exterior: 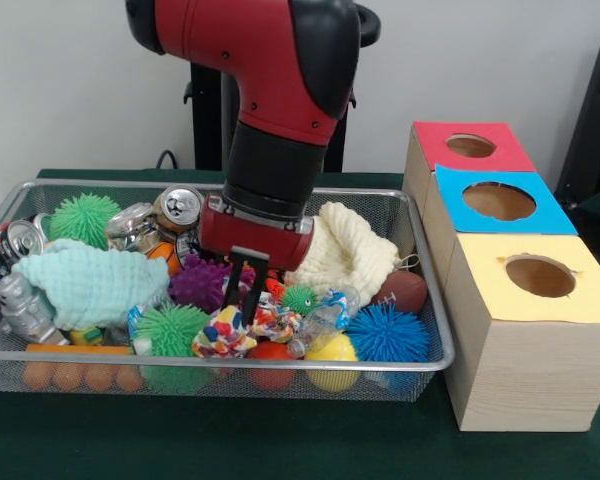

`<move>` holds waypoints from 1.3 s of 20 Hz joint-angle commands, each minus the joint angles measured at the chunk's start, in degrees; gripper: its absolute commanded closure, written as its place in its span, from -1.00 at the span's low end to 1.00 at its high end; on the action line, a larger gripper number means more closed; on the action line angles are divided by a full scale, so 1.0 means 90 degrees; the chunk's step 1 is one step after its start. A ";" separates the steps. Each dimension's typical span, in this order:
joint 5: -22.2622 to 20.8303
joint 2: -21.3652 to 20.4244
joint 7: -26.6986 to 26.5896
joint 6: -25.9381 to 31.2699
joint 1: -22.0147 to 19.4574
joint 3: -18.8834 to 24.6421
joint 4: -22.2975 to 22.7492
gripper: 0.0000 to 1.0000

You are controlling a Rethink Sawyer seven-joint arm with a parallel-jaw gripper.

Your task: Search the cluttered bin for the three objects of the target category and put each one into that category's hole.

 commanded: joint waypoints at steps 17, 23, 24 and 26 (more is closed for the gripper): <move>0.1039 -0.0523 0.1681 0.1601 0.0721 0.0051 0.0286 1.00; 0.1270 -0.0620 0.1789 0.2006 0.0911 -0.0098 0.0115 1.00; 0.1327 -0.0606 0.1855 0.2104 0.0981 -0.0149 0.0039 1.00; 0.1412 -0.0596 0.1989 0.2277 0.1119 -0.0273 -0.0094 1.00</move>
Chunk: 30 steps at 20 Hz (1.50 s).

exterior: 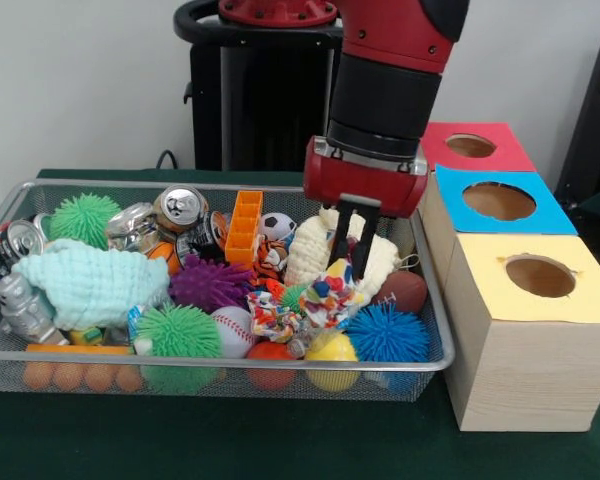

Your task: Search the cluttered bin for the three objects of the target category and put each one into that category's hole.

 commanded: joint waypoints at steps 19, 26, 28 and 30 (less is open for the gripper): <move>0.1152 0.0000 0.2814 0.1106 0.0882 -0.0285 -0.0118 1.00; 0.1254 0.0062 0.2943 0.1116 0.0933 -0.0249 -0.0219 1.00; 0.1286 0.0033 0.3024 0.1160 0.0989 -0.0278 -0.0209 1.00; 0.1316 0.0057 0.3120 0.1179 0.1054 -0.0321 -0.0256 1.00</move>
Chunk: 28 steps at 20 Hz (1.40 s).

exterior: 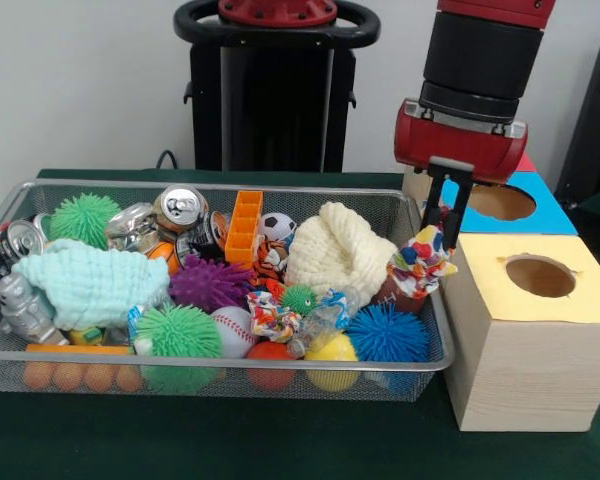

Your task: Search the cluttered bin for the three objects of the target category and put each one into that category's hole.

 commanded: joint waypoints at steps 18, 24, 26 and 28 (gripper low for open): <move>0.0835 0.0467 0.2561 0.0810 0.0677 -0.0030 -0.0561 1.00; 0.0798 0.0377 0.2639 0.0763 0.0712 -0.0031 -0.0398 1.00; 0.0787 0.0377 0.2642 0.0682 0.0694 0.0011 -0.0326 1.00; 0.0777 0.0394 0.2641 0.0572 0.0667 0.0062 -0.0263 1.00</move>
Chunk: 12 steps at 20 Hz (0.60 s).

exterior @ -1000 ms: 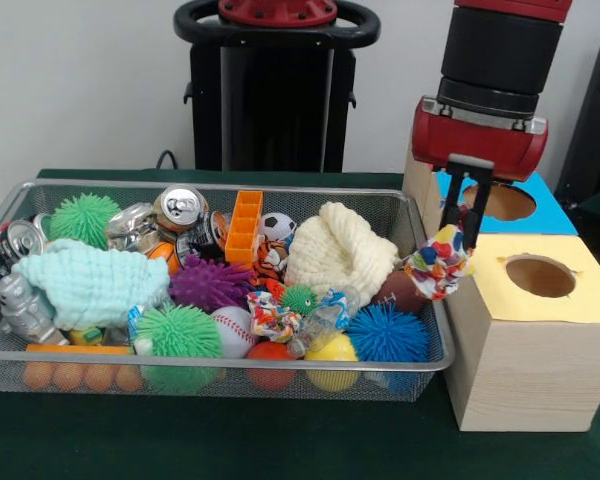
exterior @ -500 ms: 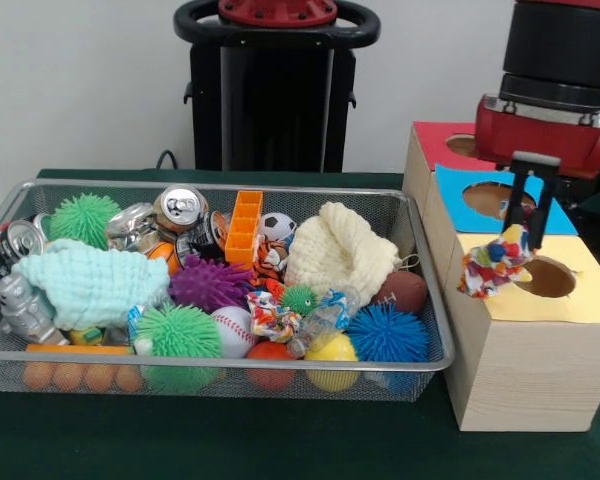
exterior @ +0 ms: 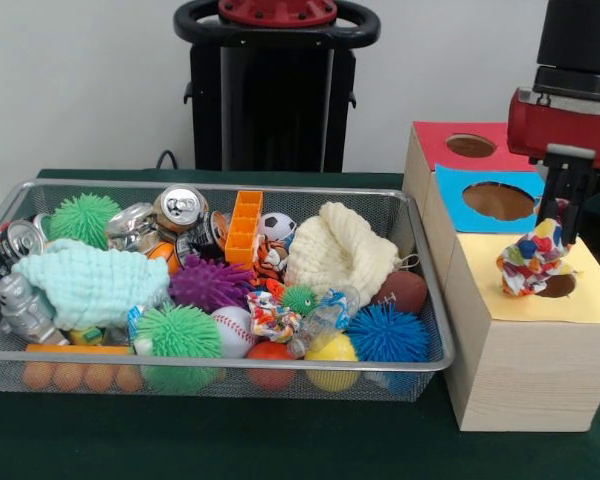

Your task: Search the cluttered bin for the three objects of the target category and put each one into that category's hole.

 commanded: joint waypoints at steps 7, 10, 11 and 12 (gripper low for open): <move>0.0186 0.0173 0.1617 0.0407 -0.0158 0.0358 0.0384 1.00; 0.0217 0.0201 0.1614 0.0338 -0.0160 0.0445 0.0425 1.00; 0.0228 0.0212 0.1627 0.0326 -0.0151 0.0461 0.0431 1.00; 0.0248 0.0232 0.1654 0.0282 -0.0131 0.0492 0.0469 1.00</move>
